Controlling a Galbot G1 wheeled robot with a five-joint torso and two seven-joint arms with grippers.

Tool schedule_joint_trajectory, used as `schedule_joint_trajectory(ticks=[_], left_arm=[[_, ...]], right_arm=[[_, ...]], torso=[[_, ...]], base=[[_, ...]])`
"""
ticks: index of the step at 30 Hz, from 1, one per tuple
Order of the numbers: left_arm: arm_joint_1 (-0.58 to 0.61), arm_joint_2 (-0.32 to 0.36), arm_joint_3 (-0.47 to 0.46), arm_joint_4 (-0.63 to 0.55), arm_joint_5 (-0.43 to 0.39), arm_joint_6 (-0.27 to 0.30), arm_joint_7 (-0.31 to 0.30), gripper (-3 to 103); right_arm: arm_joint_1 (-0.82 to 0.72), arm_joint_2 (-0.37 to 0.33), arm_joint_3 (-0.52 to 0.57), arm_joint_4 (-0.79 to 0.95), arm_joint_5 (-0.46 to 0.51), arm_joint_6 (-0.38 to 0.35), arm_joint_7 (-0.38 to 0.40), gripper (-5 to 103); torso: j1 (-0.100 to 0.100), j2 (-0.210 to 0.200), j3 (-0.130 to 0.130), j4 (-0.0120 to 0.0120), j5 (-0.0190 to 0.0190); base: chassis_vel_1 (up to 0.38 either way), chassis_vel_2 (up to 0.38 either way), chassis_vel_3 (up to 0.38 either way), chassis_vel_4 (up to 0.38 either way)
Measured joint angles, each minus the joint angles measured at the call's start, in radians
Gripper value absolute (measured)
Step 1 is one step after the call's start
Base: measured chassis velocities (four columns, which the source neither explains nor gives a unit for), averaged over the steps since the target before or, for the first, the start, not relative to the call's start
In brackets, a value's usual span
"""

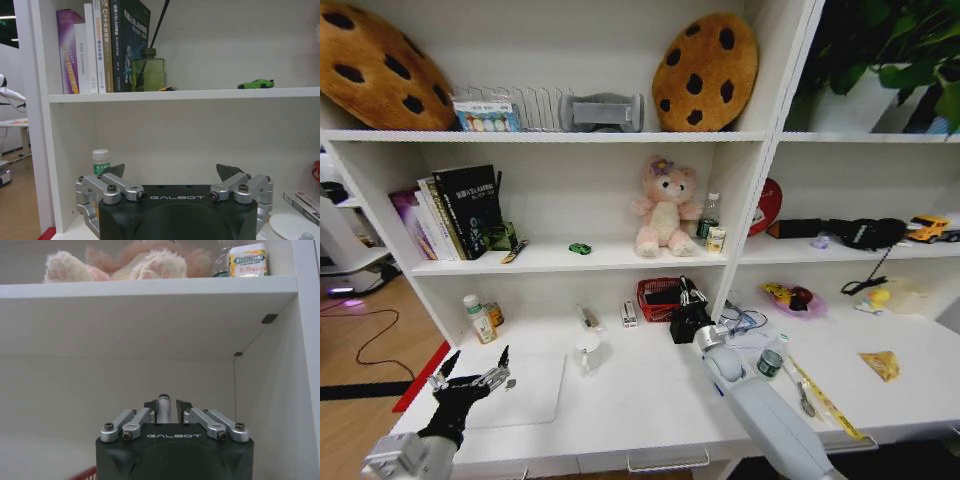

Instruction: Organize the objects on the table.

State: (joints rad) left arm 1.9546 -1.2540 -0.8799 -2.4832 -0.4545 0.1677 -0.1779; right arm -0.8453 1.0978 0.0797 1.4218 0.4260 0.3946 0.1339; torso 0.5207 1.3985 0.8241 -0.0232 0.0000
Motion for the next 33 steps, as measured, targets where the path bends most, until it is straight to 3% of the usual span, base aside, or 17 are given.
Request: schedule_joint_trajectory(ticks=[1, 3, 5, 7, 8, 11, 15, 17, 18, 19, 21, 29, 33], left_arm=[[0.0, 0.0, 0.0, 0.0, 0.0, 0.0, 0.0, 100], [0.0, 0.0, 0.0, 0.0, 0.0, 0.0, 0.0, 100], [0.0, 0.0, 0.0, 0.0, 0.0, 0.0, 0.0, 100], [0.0, 0.0, 0.0, 0.0, 0.0, 0.0, 0.0, 100], [0.0, 0.0, 0.0, 0.0, 0.0, 0.0, 0.0, 100], [0.0, 0.0, 0.0, 0.0, 0.0, 0.0, 0.0, 100], [0.0, 0.0, 0.0, 0.0, 0.0, 0.0, 0.0, 100], [0.0, 0.0, 0.0, 0.0, 0.0, 0.0, 0.0, 100], [0.0, 0.0, 0.0, 0.0, 0.0, 0.0, 0.0, 100], [0.0, 0.0, 0.0, 0.0, 0.0, 0.0, 0.0, 100], [0.0, 0.0, 0.0, 0.0, 0.0, 0.0, 0.0, 100], [0.0, 0.0, 0.0, 0.0, 0.0, 0.0, 0.0, 100], [0.0, 0.0, 0.0, 0.0, 0.0, 0.0, 0.0, 100]], right_arm=[[0.0, 0.0, 0.0, 0.0, 0.0, 0.0, 0.0, 20], [-0.008, 0.001, 0.0, 0.0, 0.001, -0.009, 0.001, 37], [-0.012, 0.0, 0.0, 0.002, 0.002, -0.013, 0.003, 37], [-0.018, -0.004, 0.0, 0.008, 0.003, -0.019, 0.007, 42], [-0.029, -0.014, 0.0, 0.027, 0.008, -0.033, 0.013, 53], [-0.055, -0.043, -0.001, 0.089, 0.03, -0.072, 0.029, 58], [-0.147, -0.148, -0.016, 0.381, 0.105, -0.246, 0.168, 80], [-0.166, -0.165, -0.013, 0.429, 0.123, -0.289, 0.2, 80], [-0.22, -0.2, 0.003, 0.529, 0.165, -0.381, 0.27, 90], [-0.22, -0.2, 0.003, 0.529, 0.165, -0.381, 0.27, 90], [-0.344, -0.256, 0.041, 0.656, 0.226, -0.477, 0.309, 99], [-0.501, -0.278, 0.072, 0.717, 0.294, -0.576, 0.348, 100], [-0.528, -0.286, 0.118, 0.678, 0.35, -0.616, 0.284, 100]], torso=[[0.0, 0.0, 0.0, 0.0, 0.0], [0.0, 0.0, 0.0, 0.0, -0.0001], [0.0, 0.0, 0.0, 0.0, 0.0], [0.0, 0.0, 0.0, 0.0, 0.0001], [0.0, 0.0, 0.0, 0.0001, 0.0], [0.0, 0.0, 0.0, 0.0, 0.0], [0.0, 0.0, 0.0, 0.0001, 0.0], [0.0, 0.0, 0.0, 0.0001, -0.0003], [0.0, 0.0, 0.0, 0.0001, -0.0001], [0.0, 0.0, 0.0, 0.0001, -0.0001], [0.0, 0.0, 0.0, -0.0003, -0.0001], [0.0, 0.0, 0.0, 0.0, 0.0003], [0.0, 0.0, 0.0, 0.0, 0.0]], base=[[0.0, 0.0, 0.0, 0.0], [0.0, 0.0, 0.0, 0.0], [0.0, 0.0, 0.0, 0.0], [0.0, 0.0, 0.0, 0.0], [0.0, 0.0, 0.0, 0.0], [0.0, 0.0, 0.0, 0.0], [0.0, 0.0, 0.0, 0.0], [0.0, 0.0, 0.0, 0.0], [0.0, 0.0, 0.0, 0.0], [0.0, 0.0, 0.0, 0.0], [0.0, 0.0, 0.0, 0.0], [0.0, 0.0, 0.0, 0.0], [0.0, 0.0, 0.0, 0.0]])
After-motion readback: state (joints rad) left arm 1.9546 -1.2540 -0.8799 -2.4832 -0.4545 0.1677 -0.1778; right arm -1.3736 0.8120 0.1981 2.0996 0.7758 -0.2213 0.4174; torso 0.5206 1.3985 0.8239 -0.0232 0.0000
